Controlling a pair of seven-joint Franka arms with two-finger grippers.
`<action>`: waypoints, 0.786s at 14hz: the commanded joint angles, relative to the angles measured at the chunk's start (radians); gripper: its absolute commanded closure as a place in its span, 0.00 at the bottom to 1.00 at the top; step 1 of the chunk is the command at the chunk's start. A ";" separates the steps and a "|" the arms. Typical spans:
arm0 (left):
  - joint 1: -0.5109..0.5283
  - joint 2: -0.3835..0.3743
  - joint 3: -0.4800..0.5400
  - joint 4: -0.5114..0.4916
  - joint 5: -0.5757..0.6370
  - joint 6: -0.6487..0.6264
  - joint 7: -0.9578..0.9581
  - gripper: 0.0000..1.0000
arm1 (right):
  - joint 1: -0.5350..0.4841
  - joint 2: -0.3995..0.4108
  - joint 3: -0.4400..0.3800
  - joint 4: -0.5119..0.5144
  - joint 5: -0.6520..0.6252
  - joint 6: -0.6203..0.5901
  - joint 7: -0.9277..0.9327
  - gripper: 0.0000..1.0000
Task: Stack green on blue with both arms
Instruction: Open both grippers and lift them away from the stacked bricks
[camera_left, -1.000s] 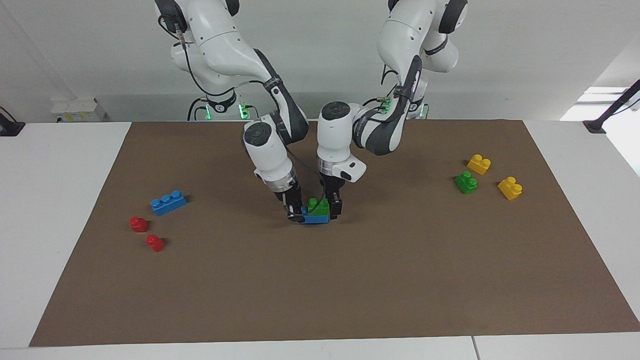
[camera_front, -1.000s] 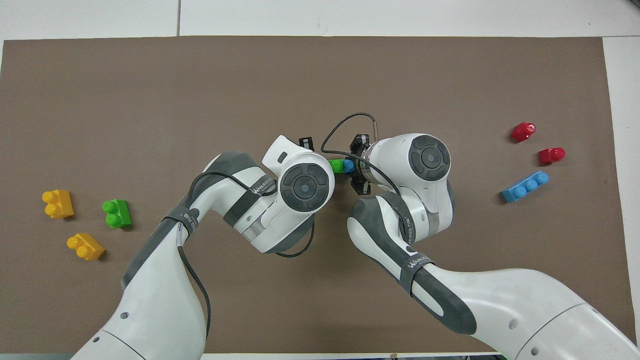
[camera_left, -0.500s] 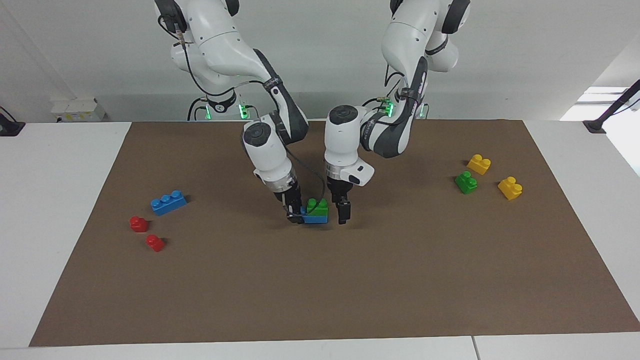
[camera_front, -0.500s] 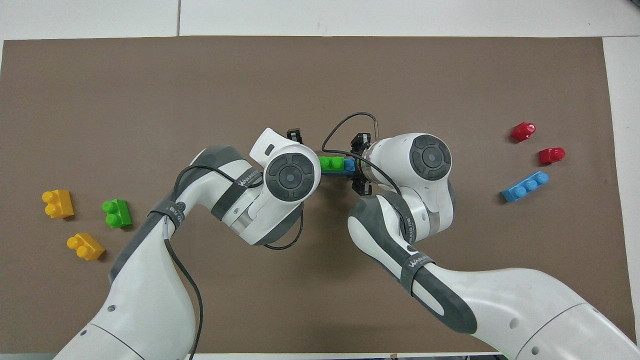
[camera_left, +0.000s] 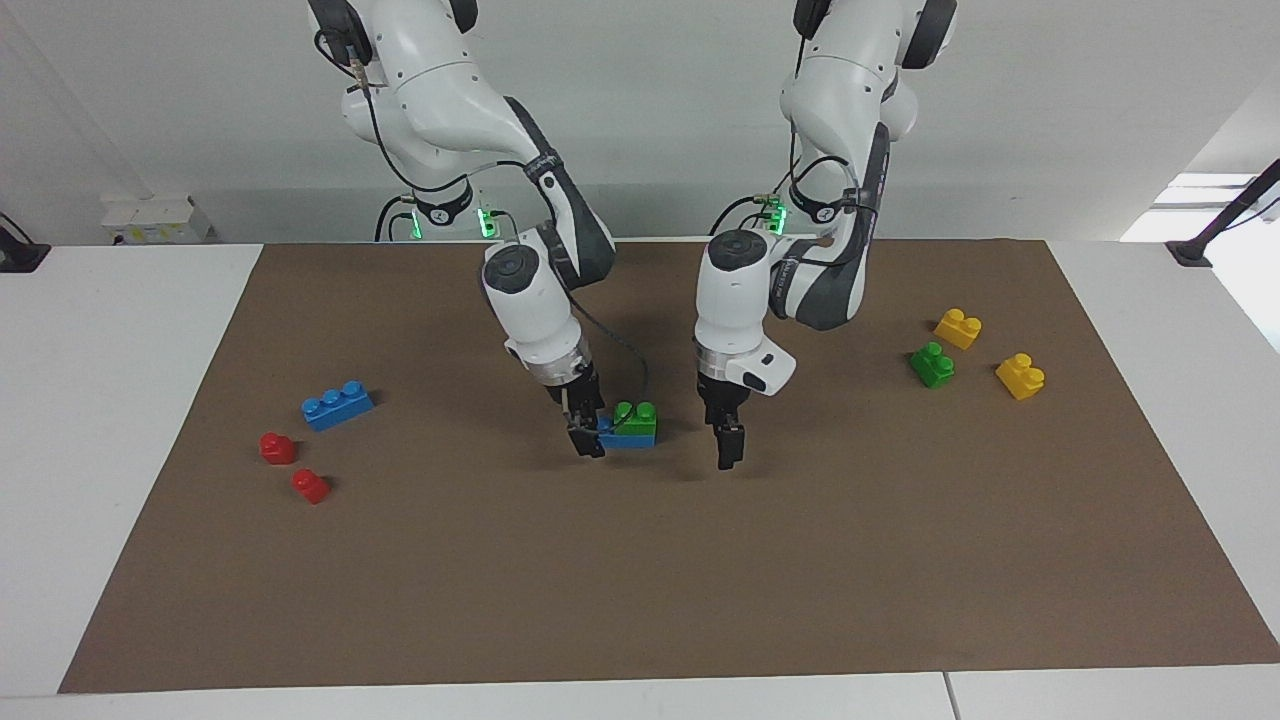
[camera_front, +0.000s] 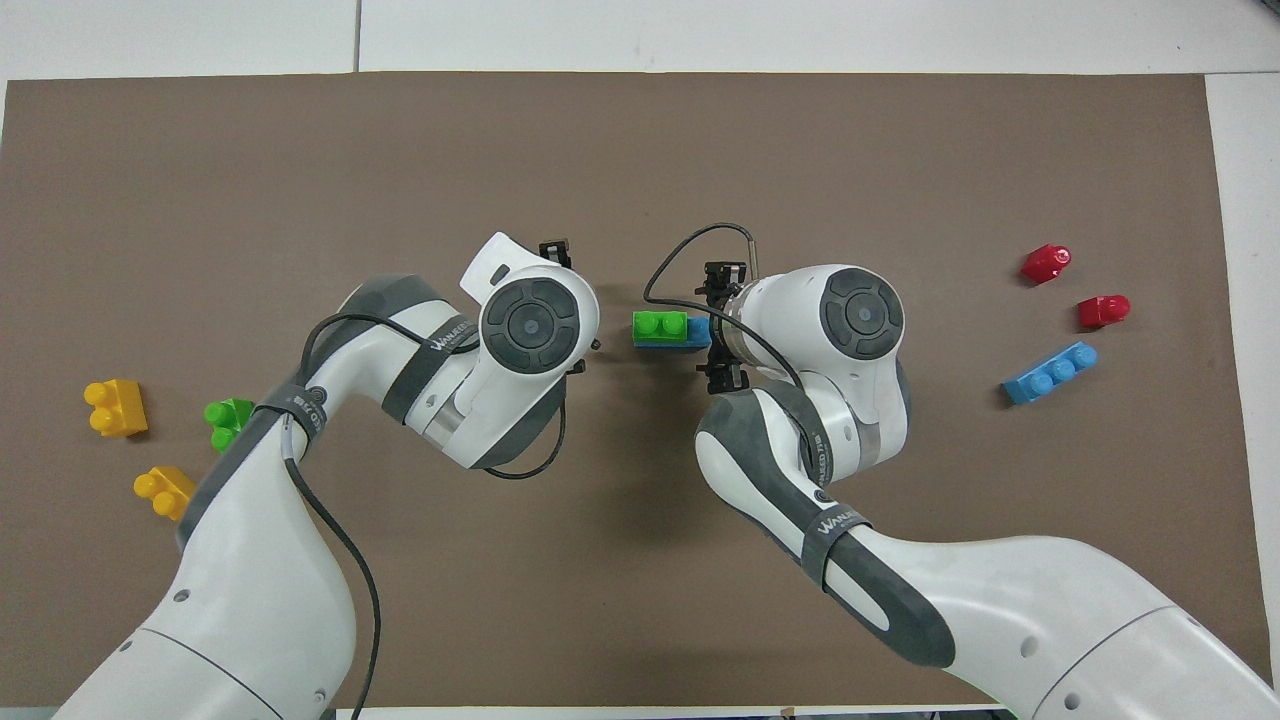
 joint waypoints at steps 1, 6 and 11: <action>0.063 -0.003 -0.007 -0.042 0.018 0.079 0.096 0.00 | -0.047 -0.010 0.011 0.008 -0.001 -0.045 -0.016 0.00; 0.170 0.001 -0.010 -0.054 0.018 0.122 0.328 0.00 | -0.096 -0.046 0.012 0.054 -0.001 -0.168 -0.088 0.00; 0.258 0.004 -0.011 -0.051 0.018 0.143 0.547 0.00 | -0.240 -0.128 0.008 0.079 -0.012 -0.352 -0.569 0.00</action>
